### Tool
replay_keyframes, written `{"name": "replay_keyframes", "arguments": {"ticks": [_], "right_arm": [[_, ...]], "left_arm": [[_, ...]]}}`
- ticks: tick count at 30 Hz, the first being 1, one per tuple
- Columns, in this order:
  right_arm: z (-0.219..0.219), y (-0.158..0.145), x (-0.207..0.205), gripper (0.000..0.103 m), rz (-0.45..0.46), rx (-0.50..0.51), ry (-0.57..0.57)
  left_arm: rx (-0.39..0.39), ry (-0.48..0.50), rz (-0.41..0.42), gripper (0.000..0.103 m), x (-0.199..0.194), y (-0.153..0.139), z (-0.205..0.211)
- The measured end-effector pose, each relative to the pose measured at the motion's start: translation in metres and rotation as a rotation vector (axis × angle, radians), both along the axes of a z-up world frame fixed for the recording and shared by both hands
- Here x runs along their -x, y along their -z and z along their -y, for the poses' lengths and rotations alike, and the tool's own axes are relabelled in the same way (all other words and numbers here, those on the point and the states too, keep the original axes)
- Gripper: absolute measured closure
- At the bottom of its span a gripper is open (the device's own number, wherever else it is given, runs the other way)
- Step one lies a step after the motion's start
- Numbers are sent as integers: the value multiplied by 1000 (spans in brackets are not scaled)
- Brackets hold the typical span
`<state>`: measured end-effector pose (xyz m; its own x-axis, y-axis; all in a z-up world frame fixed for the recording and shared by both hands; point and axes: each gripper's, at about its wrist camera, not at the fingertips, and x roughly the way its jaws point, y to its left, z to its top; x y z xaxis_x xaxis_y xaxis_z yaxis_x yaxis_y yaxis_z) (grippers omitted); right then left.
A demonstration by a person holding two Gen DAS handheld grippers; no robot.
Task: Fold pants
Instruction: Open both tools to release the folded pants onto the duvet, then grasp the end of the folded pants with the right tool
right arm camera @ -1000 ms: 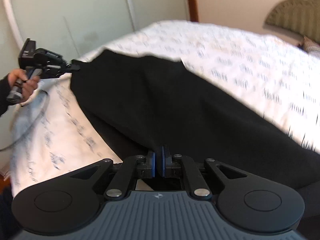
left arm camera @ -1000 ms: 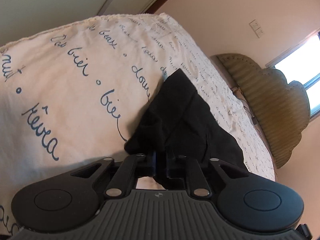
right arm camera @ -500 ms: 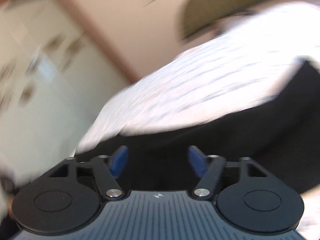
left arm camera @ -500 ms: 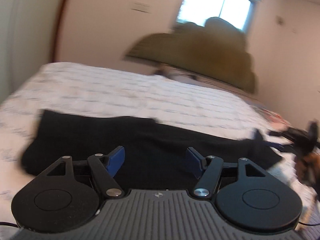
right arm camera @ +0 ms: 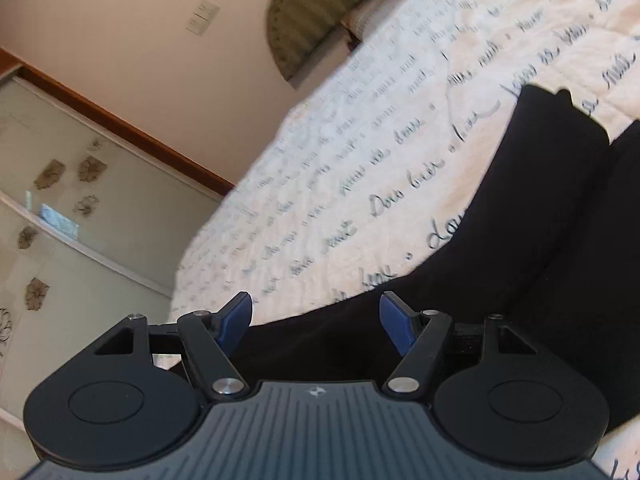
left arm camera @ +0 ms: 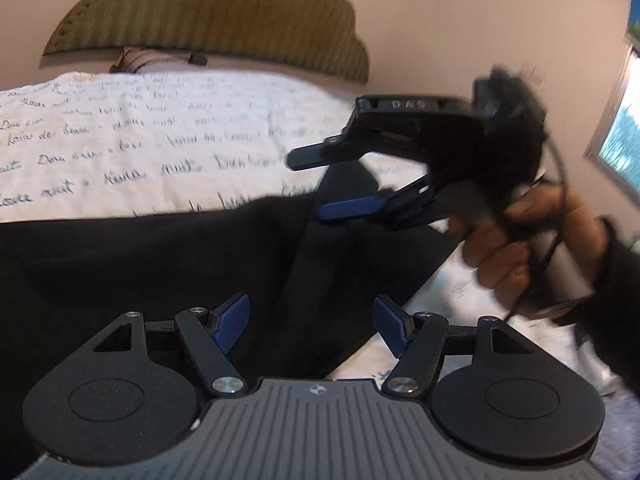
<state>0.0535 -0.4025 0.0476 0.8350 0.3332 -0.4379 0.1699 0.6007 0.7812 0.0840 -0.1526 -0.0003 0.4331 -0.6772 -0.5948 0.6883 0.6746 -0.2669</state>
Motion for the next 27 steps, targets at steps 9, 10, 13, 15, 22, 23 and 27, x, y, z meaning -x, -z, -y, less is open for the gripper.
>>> {"name": "replay_keyframes", "arguments": {"ticks": [9,10,13,15,22,23,27], "right_arm": [[68,50,70,33,14,-145,195],[71,52,75,33,19,-162,212],[79,59,84,33,37,-209,248],[80,60,88,33,47,-216,254],[75,63,95,22,112,-273,260],[78,64,98,22,106,-268,268],[64,27,78,21,8,15,271]], "left_arm": [[-139,-42,15,78,-26,10,24],[-129,-37,1,97,-31,10,24],[-180,28,80,100,-26,-1,40],[-250,195,280,100,7,-11,56],[-379,404,493,97,56,13,56],[-371,388,493,92,56,13,53],[-350,361,471,81,53,18,51]]}}
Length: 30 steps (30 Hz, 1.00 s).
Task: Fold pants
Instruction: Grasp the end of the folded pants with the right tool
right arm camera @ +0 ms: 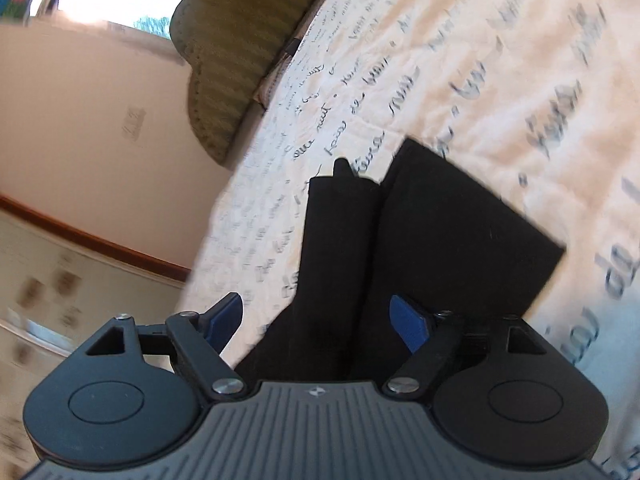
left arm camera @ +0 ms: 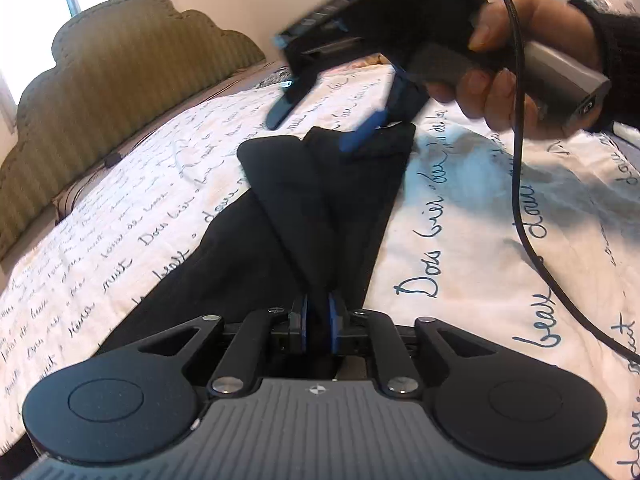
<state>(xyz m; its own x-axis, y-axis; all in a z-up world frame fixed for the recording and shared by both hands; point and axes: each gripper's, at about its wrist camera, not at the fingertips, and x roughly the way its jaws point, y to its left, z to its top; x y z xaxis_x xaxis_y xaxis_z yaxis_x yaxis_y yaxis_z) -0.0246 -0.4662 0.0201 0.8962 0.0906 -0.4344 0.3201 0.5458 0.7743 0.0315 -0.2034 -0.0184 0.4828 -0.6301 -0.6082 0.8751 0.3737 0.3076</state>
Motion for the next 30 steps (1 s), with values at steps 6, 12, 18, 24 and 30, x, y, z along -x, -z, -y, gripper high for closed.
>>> {"name": "replay_keyframes", "arguments": {"ticks": [6,12,18,24,30], "right_arm": [[-41,-41,-63,21,23,63,-254],[-17,-11,-80,48,-204,97,-119],[16,-24,30,43,-228,205,290],[17,-21,38,35,-115,28,228],[12,25,9,36,-92,-219,35]], "left_arm": [[37,-23,23,79,3,7,2],[95,-73,-29,63,-7,6,-8],[147,-140,-140,40,-27,2,-15],[196,-160,-192,39,-29,-8,-29],[247,-216,-239,35,-32,-19,-57]]}}
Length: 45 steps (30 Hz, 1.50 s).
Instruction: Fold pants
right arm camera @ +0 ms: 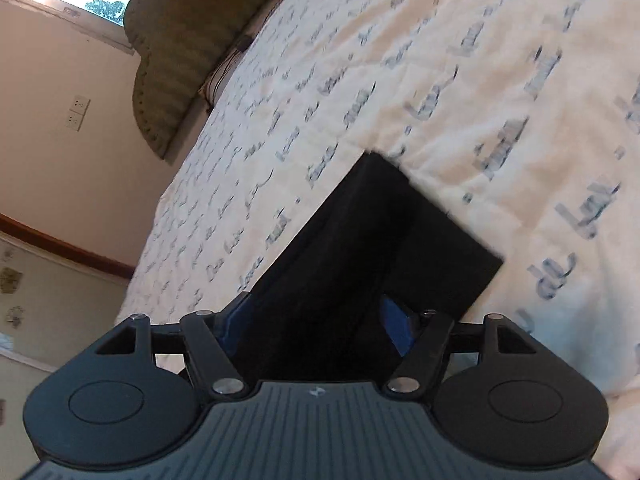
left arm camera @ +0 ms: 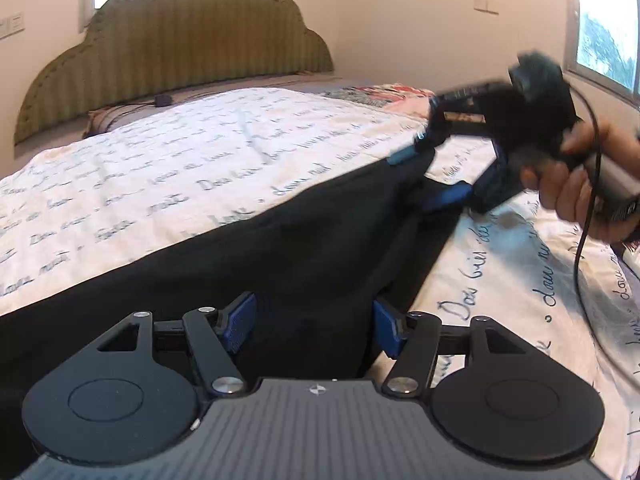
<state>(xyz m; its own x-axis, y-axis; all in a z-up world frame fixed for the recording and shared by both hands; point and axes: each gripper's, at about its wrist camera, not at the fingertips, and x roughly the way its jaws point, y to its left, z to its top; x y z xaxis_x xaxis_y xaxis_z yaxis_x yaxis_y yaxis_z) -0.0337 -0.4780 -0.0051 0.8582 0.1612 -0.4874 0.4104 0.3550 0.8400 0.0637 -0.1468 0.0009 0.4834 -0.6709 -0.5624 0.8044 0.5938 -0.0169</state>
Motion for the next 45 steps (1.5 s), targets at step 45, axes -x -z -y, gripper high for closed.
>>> {"name": "replay_keyframes", "arguments": {"ticks": [45], "right_arm": [[19,18,-1,34,309,-154,100]], "left_arm": [[-10,7,-56,9,-4,23,-4]]}}
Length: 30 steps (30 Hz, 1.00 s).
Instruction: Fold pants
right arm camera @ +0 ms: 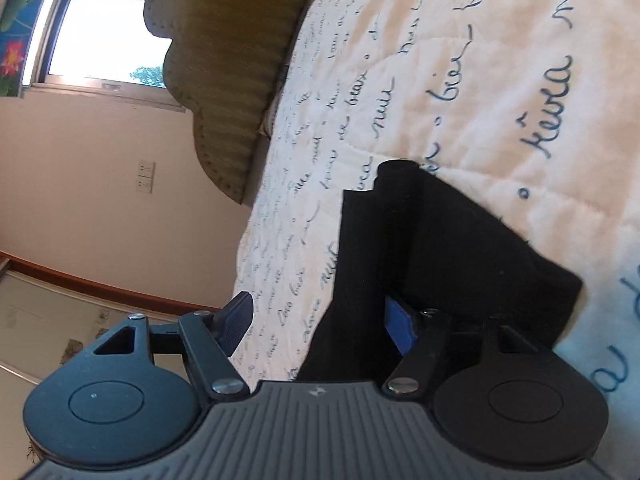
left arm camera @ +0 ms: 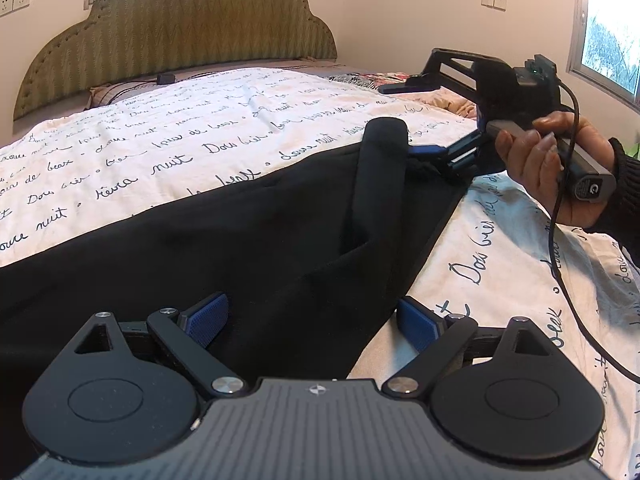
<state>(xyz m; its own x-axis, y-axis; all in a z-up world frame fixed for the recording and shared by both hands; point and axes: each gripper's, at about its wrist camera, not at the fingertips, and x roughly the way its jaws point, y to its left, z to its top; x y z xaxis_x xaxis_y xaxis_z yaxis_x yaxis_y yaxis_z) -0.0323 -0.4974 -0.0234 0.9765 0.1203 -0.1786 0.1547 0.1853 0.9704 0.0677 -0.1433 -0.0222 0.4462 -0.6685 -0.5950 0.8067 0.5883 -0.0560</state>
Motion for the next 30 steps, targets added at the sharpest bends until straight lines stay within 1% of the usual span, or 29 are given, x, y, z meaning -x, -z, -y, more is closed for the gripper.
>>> {"name": "replay_keyframes", "arguments": {"ticks": [1,2,3,4,7,10,11,13,14,15,16,18,20,21,25,27,30], "right_arm": [[1,1,-1,47,4,-9,7],[2,2,-2,66,16,-18,19],[2,3,-2,75,30,-21,20],[2,3,-4,79,35,-19,10],[-1,6,-15,78,-27,6,-15],[3,8,-24,78,-38,-15,-4],[4,7,-27,78,-40,-10,0],[4,4,-34,79,-78,21,-2],[2,2,-36,89,-82,37,-5],[0,-2,-37,94,-101,66,-9],[-2,-6,-37,95,-114,94,-12],[-5,-12,-33,95,-119,99,-32],[-8,-21,-26,93,-138,126,-29],[-9,-25,-22,93,-126,133,-30],[-14,-28,-18,93,-92,86,-71],[-15,-24,-23,93,-118,79,-88],[-19,-19,-35,93,-198,104,-100]], "left_arm": [[0,1,0,9,0,0,0],[-1,1,-1,8,0,0,0],[-1,2,-1,8,1,0,0],[-3,2,0,7,1,0,0],[-6,5,0,6,2,1,1],[-8,4,3,6,2,1,2],[-9,4,3,6,2,1,2],[-9,5,1,5,2,1,2],[-7,6,0,5,1,1,2],[-6,6,-1,5,1,1,1],[-4,6,-3,5,1,1,1],[-1,5,-4,5,1,1,1],[1,5,-6,5,1,1,1],[3,5,-7,5,0,1,1],[3,6,-7,5,0,1,1],[2,5,-6,5,0,1,1],[2,3,-5,5,0,1,0]]}}
